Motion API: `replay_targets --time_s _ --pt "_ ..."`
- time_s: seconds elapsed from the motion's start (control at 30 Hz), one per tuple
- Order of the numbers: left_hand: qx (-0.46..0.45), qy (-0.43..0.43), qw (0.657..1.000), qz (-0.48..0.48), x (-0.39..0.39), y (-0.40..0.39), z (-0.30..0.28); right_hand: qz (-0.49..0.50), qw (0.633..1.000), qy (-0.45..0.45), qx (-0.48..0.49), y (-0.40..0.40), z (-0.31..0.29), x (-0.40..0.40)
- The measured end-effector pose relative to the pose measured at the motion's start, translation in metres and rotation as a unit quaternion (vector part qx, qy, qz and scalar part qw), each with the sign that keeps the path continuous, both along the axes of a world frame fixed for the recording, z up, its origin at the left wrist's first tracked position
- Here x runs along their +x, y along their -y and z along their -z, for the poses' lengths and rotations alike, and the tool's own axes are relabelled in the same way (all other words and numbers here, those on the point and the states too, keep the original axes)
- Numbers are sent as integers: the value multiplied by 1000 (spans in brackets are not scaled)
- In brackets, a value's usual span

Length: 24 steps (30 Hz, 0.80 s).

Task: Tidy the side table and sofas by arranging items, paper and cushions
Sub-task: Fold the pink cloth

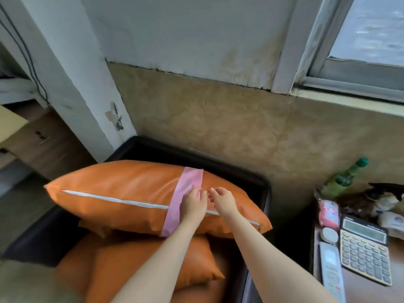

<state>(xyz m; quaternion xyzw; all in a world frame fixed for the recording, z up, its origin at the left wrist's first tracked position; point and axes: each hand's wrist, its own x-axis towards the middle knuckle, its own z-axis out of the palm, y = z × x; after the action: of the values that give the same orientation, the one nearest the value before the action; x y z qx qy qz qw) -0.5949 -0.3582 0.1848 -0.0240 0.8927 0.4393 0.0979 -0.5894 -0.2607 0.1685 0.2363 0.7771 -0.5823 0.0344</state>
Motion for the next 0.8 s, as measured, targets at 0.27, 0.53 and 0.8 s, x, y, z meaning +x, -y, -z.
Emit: replay_targets --time_s 0.27,0.53,0.8 --pt "-104 -45 992 49 -44 64 40 29 999 30 19 56 29 -35" --pt "-146 4 982 118 -63 87 68 24 990 60 128 83 68 -52" --pt "-179 99 965 165 -73 76 75 -73 974 130 172 79 80 -66"
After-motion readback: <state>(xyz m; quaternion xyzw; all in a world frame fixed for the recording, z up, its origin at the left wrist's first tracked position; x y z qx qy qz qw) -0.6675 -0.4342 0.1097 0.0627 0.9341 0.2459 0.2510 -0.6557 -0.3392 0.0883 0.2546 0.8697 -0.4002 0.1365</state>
